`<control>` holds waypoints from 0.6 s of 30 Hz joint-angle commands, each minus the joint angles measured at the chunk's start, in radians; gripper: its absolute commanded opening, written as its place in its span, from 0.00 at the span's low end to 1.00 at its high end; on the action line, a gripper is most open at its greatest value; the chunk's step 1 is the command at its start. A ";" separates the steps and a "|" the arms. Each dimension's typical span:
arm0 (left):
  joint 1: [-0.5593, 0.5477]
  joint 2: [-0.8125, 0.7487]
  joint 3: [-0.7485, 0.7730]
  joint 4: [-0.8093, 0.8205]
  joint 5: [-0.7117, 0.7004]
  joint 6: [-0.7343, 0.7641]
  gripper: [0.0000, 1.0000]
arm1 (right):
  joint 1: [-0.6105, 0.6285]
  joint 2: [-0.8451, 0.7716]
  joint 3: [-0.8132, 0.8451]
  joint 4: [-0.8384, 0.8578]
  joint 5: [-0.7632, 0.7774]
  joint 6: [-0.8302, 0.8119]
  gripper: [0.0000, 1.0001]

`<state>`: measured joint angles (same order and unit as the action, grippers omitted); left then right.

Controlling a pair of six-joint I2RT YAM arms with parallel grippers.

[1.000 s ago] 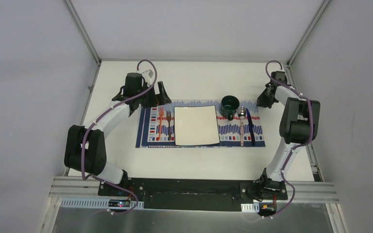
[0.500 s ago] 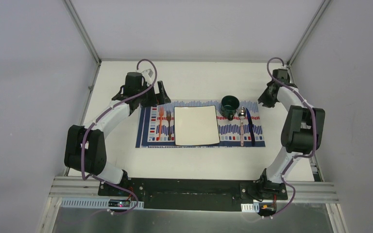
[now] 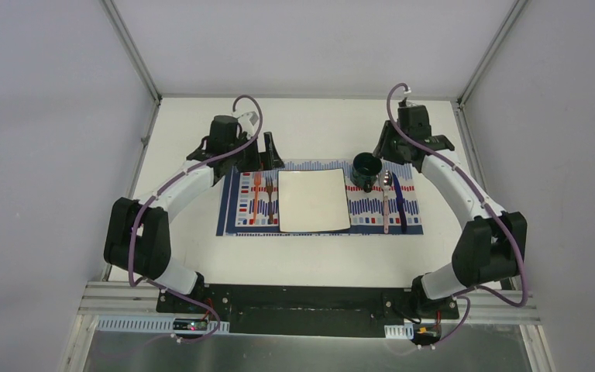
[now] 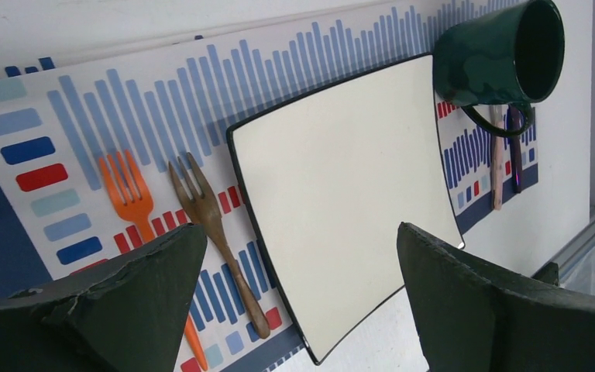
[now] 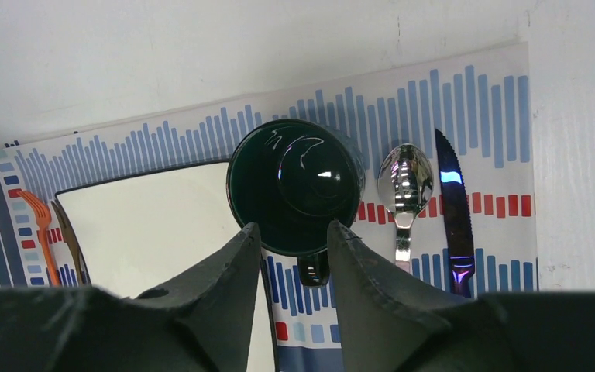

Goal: Set the dinner table for one person

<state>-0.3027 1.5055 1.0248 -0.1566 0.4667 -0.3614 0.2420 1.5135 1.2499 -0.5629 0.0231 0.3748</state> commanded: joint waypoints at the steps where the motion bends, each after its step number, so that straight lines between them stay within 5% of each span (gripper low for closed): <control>1: -0.020 -0.012 0.012 0.052 0.011 -0.022 0.99 | 0.015 -0.038 -0.010 0.025 0.011 -0.032 0.41; 7: -0.028 -0.057 -0.047 0.033 -0.022 -0.027 0.99 | 0.062 -0.004 0.003 0.020 0.008 -0.038 0.41; 11: -0.069 -0.223 -0.196 0.079 -0.159 -0.069 0.99 | 0.083 0.008 -0.001 0.022 0.002 -0.040 0.41; 18: -0.194 -0.383 -0.231 -0.149 -0.537 -0.063 0.99 | 0.124 0.026 0.003 0.021 0.003 -0.044 0.40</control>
<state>-0.4419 1.2015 0.8013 -0.2211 0.2218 -0.4110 0.3428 1.5379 1.2396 -0.5629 0.0219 0.3454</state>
